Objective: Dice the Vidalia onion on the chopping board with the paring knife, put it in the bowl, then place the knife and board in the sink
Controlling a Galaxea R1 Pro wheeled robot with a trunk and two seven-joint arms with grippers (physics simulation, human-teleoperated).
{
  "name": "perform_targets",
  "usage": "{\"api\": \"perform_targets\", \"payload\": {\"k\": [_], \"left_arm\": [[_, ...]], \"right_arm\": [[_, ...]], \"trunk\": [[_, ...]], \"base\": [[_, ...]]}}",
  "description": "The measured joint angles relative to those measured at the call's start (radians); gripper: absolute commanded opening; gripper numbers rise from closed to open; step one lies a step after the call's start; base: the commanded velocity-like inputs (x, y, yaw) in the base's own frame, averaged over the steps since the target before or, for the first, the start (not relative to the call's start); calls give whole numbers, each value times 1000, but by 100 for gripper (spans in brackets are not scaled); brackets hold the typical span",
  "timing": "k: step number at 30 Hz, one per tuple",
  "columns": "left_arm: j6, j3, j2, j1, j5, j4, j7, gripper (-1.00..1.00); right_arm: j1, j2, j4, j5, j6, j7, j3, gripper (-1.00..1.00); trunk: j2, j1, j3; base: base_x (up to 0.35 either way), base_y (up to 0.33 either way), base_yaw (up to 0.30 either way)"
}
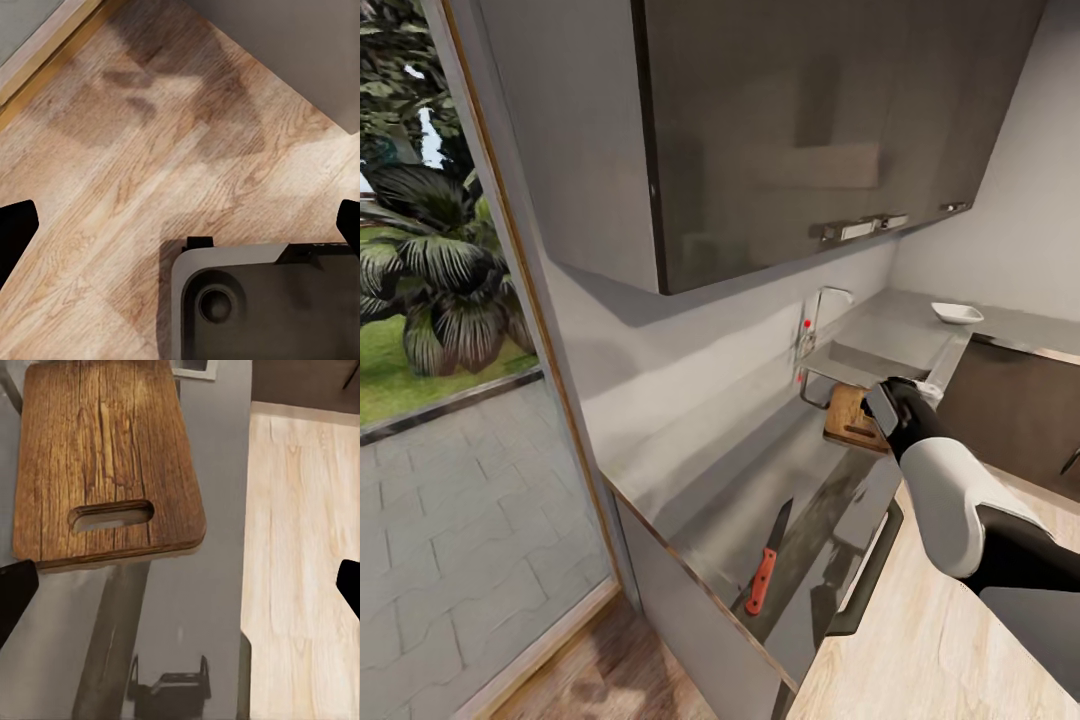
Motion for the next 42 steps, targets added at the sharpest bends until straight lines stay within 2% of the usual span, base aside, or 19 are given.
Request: {"api": "perform_targets", "payload": {"k": [7, 11, 16, 23, 42], "left_arm": [[0, 0, 0, 0, 0, 0, 0, 100], [0, 0, 0, 0, 0, 0, 0, 100], [0, 0, 0, 0, 0, 0, 0, 100], [1, 0, 0, 0, 0, 1, 0, 100], [2, 0, 0, 0, 0, 1, 0, 100]], "right_arm": [[-106, -1, -11, 0, 85, 2, 1, 100], [-131, -3, -10, 0, 100, 2, 1, 100], [-137, -2, -10, 2, 100, 1, 1, 100], [-138, -16, -8, 5, 99, -5, -2, 100], [-138, -22, -6, 5, 98, -6, -2, 100]], "trunk": [[0, 0, 0], [0, 0, 0], [0, 0, 0], [0, 0, -1], [0, 0, -30]], "base": [[0, 0, 0], [0, 0, 0], [0, 0, 0], [0, 0, 0], [0, 0, 0]]}}
